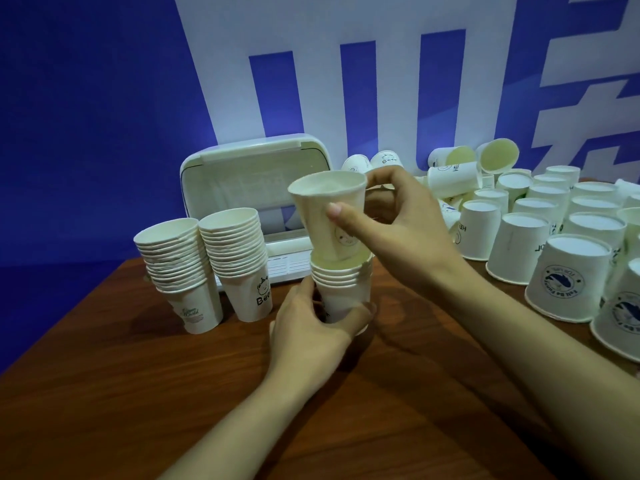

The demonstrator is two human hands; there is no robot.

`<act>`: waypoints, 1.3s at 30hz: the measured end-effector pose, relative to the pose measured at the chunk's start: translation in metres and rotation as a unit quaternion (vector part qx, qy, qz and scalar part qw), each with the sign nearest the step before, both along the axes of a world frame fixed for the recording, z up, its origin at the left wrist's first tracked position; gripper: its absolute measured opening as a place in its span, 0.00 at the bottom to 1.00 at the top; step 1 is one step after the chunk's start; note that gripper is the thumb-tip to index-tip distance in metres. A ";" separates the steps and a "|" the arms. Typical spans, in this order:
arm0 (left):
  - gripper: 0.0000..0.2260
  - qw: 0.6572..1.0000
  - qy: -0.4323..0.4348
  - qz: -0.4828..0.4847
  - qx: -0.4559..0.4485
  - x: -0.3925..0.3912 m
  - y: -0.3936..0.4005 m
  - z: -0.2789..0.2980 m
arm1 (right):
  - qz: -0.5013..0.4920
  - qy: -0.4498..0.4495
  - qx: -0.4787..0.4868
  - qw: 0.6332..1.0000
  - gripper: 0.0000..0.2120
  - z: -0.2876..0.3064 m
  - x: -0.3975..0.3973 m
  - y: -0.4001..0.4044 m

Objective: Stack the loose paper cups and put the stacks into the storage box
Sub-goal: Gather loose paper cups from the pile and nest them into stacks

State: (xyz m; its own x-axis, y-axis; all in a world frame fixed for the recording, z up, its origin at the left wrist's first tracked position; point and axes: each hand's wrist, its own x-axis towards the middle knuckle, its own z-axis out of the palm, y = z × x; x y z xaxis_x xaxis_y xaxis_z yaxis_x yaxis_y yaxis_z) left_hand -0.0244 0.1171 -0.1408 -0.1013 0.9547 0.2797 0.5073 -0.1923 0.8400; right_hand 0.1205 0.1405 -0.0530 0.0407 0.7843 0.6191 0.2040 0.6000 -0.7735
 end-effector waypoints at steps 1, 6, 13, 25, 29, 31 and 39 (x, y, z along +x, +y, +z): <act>0.32 1.000 -0.003 0.000 0.000 0.000 0.000 0.000 | 0.008 -0.004 -0.006 1.000 0.22 -0.002 -0.001 0.000; 0.34 1.000 -0.001 -0.001 0.000 0.000 0.000 0.000 | 0.024 -0.065 -0.019 0.997 0.25 -0.014 0.002 0.006; 0.31 1.000 0.020 0.001 0.010 -0.001 0.000 0.001 | -0.059 -0.014 -0.020 0.998 0.21 -0.035 0.018 0.030; 0.29 1.000 0.025 0.010 0.008 0.000 0.002 -0.002 | -0.148 -0.412 -0.046 0.898 0.39 -0.084 0.039 0.092; 0.28 1.000 0.024 0.010 0.003 0.000 0.004 -0.003 | -0.207 -0.336 0.003 0.919 0.20 -0.086 0.041 0.097; 0.26 1.000 0.022 0.010 0.003 0.000 0.003 -0.003 | -0.228 -0.277 0.021 0.933 0.08 -0.087 0.043 0.098; 0.26 1.000 0.022 0.005 0.003 0.001 0.000 0.001 | -0.162 -0.073 0.112 0.978 0.13 -0.052 0.035 0.081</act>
State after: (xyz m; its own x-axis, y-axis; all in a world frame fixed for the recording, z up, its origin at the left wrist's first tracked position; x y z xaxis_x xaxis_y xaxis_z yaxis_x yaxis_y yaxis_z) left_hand -0.0236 0.1168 -0.1399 -0.0976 0.9519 0.2906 0.5459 -0.1930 0.8153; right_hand 0.1550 0.2217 -0.1055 0.1627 0.5884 0.7921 0.5098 0.6372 -0.5780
